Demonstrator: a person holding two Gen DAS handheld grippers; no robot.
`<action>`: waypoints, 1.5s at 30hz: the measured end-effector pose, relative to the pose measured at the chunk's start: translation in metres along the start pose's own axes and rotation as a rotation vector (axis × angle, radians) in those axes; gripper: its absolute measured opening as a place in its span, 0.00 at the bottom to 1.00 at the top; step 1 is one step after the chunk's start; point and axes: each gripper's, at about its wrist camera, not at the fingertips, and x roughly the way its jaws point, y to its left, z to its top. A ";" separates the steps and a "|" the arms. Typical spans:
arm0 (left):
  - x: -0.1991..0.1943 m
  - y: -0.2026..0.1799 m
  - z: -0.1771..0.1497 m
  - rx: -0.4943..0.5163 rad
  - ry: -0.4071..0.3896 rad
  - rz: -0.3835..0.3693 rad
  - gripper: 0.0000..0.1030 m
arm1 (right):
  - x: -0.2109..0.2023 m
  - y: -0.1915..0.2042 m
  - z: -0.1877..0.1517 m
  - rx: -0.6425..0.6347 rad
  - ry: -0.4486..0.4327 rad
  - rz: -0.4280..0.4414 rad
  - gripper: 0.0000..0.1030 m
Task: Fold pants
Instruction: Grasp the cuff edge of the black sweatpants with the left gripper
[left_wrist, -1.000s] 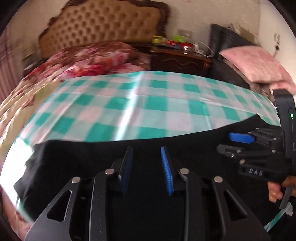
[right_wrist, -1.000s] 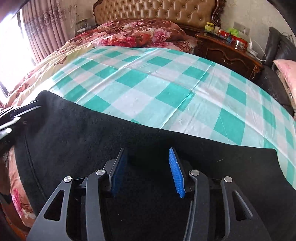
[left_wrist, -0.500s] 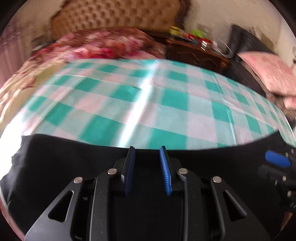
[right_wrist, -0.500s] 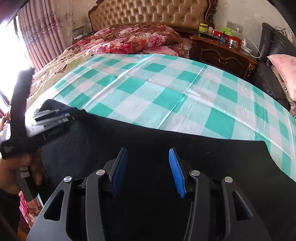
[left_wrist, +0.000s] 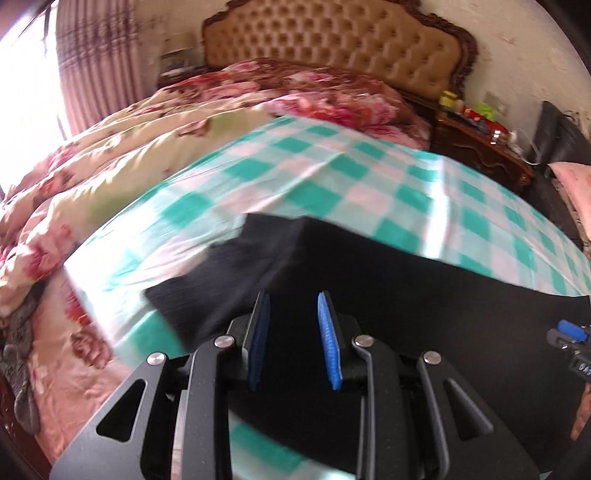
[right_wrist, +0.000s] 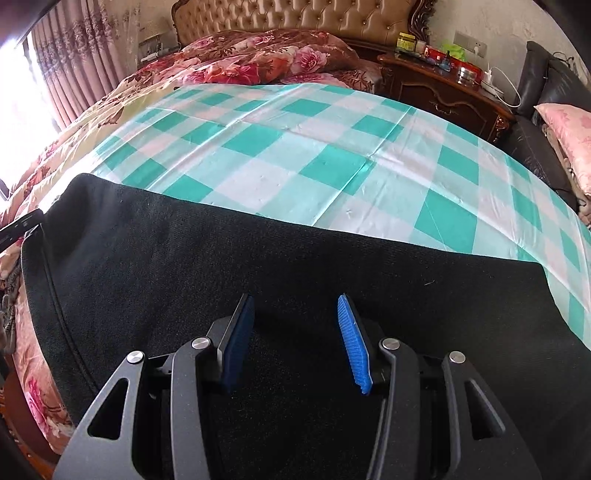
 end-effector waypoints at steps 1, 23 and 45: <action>0.001 0.006 -0.002 -0.008 0.009 0.015 0.26 | 0.000 0.001 0.000 0.000 0.000 -0.002 0.45; 0.030 0.026 -0.011 -0.043 0.085 0.030 0.36 | -0.050 0.038 -0.023 0.007 -0.017 -0.007 0.45; -0.024 0.017 -0.009 0.000 -0.038 -0.118 0.42 | -0.042 0.062 -0.061 -0.047 0.016 0.039 0.46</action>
